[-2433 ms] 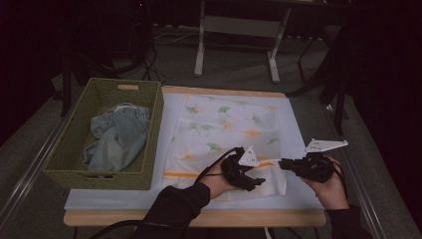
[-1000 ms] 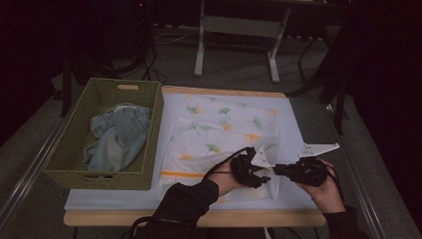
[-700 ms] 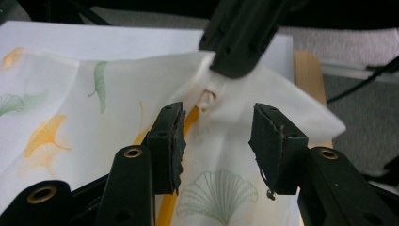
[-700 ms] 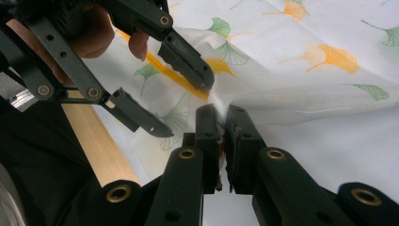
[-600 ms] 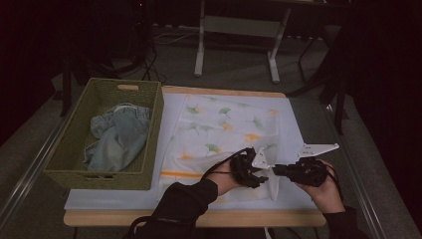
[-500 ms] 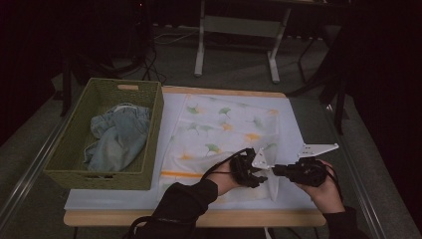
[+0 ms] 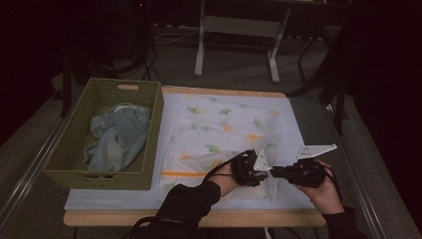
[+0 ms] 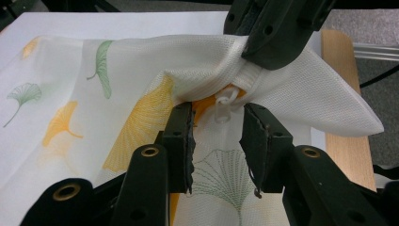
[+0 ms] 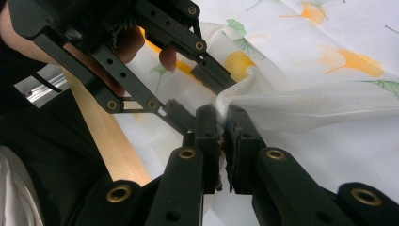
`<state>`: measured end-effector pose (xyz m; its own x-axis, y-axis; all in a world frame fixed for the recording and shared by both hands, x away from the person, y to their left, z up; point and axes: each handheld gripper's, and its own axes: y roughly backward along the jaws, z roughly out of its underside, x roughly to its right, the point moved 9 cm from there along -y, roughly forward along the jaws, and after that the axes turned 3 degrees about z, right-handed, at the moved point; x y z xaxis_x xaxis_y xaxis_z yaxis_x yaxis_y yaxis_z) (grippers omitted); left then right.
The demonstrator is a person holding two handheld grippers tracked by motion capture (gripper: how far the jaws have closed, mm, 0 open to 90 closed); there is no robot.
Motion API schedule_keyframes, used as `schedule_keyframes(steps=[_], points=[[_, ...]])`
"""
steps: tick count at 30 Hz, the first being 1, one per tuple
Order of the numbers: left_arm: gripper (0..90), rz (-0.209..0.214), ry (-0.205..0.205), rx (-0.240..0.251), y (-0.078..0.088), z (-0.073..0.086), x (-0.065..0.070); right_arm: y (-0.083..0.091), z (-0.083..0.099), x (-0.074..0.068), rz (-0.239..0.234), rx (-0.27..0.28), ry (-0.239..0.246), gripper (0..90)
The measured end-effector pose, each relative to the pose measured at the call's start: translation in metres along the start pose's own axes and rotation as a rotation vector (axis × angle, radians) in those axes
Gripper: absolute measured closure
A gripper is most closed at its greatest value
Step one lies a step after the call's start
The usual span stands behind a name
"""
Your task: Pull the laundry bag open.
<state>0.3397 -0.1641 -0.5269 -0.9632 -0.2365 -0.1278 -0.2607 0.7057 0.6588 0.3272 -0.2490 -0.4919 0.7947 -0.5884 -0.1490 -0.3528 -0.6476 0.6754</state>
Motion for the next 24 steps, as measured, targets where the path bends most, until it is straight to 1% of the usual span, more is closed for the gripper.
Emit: schedule_keyframes(steps=[1,5,9,11,13,15,17,19,23,24], points=[[68.3,0.006,0.004,-0.01,0.0,0.0,0.001,0.0,0.0,0.0,-0.001,-0.001,-0.001,84.4],[73.8,0.004,0.007,-0.021,-0.002,0.001,0.001,-0.002,0.001,0.0,-0.003,-0.005,0.002,84.4],[82.6,0.003,0.014,-0.029,-0.001,0.001,0.001,-0.002,0.002,0.002,0.002,-0.008,-0.001,84.4],[83.2,-0.004,0.008,-0.029,0.0,0.001,0.001,-0.002,0.002,0.003,0.003,-0.005,-0.005,84.4],[83.7,-0.001,0.01,-0.035,0.001,0.001,0.001,-0.001,0.003,0.004,0.003,-0.009,-0.013,84.4],[83.8,-0.006,-0.003,-0.041,0.002,0.001,0.002,-0.001,0.003,0.005,0.006,-0.006,-0.014,84.4],[84.0,-0.017,-0.004,-0.04,0.004,0.0,0.001,-0.001,0.004,0.007,0.011,-0.009,-0.022,84.4],[84.1,-0.017,-0.005,-0.041,0.005,0.0,0.002,0.0,0.005,0.009,0.015,-0.013,-0.023,84.4],[85.2,-0.025,-0.019,-0.05,0.008,-0.001,0.003,0.0,0.007,0.01,0.022,-0.021,-0.025,84.4],[85.8,-0.021,-0.026,-0.056,0.009,0.0,0.004,0.0,0.007,0.01,0.021,-0.021,-0.026,84.4]])
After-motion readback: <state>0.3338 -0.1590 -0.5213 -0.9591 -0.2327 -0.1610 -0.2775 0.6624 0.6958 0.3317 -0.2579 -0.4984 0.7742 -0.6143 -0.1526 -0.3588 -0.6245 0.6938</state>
